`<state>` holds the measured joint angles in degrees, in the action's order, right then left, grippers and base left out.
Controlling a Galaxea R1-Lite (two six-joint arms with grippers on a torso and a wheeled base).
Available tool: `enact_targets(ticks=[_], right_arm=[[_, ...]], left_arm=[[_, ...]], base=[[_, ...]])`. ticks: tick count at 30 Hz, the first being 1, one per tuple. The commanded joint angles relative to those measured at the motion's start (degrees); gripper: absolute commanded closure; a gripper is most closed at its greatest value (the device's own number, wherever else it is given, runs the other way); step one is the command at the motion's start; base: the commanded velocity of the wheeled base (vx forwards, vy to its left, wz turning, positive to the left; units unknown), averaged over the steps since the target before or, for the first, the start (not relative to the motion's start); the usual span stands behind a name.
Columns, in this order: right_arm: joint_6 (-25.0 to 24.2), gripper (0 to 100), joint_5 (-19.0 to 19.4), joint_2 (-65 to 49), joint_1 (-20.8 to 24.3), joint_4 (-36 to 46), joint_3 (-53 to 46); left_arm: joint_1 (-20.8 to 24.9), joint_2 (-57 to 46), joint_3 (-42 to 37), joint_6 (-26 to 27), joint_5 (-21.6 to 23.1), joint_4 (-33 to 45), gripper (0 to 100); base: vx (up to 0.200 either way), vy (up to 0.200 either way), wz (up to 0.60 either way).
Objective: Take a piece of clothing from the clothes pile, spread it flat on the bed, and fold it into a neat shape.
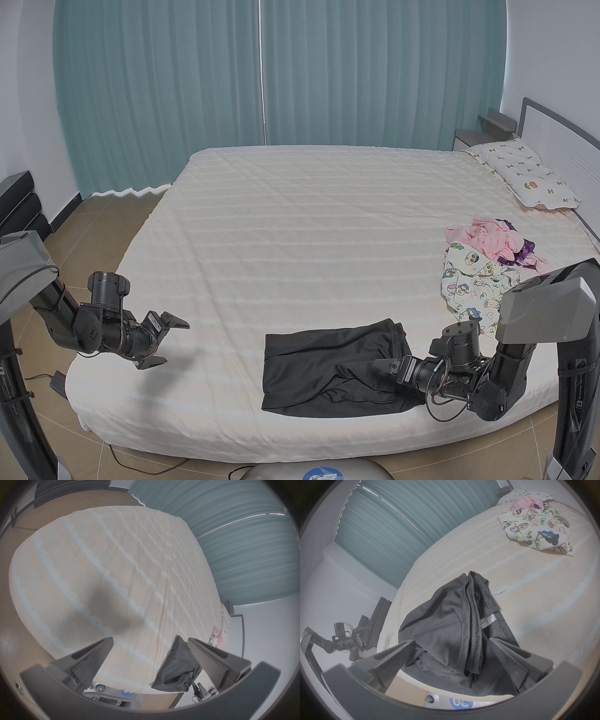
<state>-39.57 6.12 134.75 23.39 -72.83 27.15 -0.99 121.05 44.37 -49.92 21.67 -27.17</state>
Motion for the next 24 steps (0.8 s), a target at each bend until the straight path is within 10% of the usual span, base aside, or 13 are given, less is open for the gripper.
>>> enact_targets(ticks=[1, 9, 10, 24], right_arm=[[-0.07, 0, 0.82, 1.12, 0.16, -0.12, -0.17], [0.20, 0, 2.93, 1.65, 0.60, 0.32, 0.45], [0.20, 100, 3.20, 1.74, 0.60, 0.32, 0.45], [7.14, 100, 3.02, -0.90, -0.81, 1.81, -3.86]], left_arm=[[2.48, 0.32, 0.27, -0.18, -0.41, -0.07, 0], [3.71, 0.15, 1.42, -5.19, -2.34, -0.42, 0], [4.15, 0.06, 1.42, -6.33, -2.43, -0.69, 0], [10.22, 2.35, 0.71, -9.49, -9.37, -6.31, 0]], base=[[0.000, 0.000, 0.00], [0.000, 0.000, 0.00], [0.000, 0.000, 0.00], [0.000, 0.000, 0.00]])
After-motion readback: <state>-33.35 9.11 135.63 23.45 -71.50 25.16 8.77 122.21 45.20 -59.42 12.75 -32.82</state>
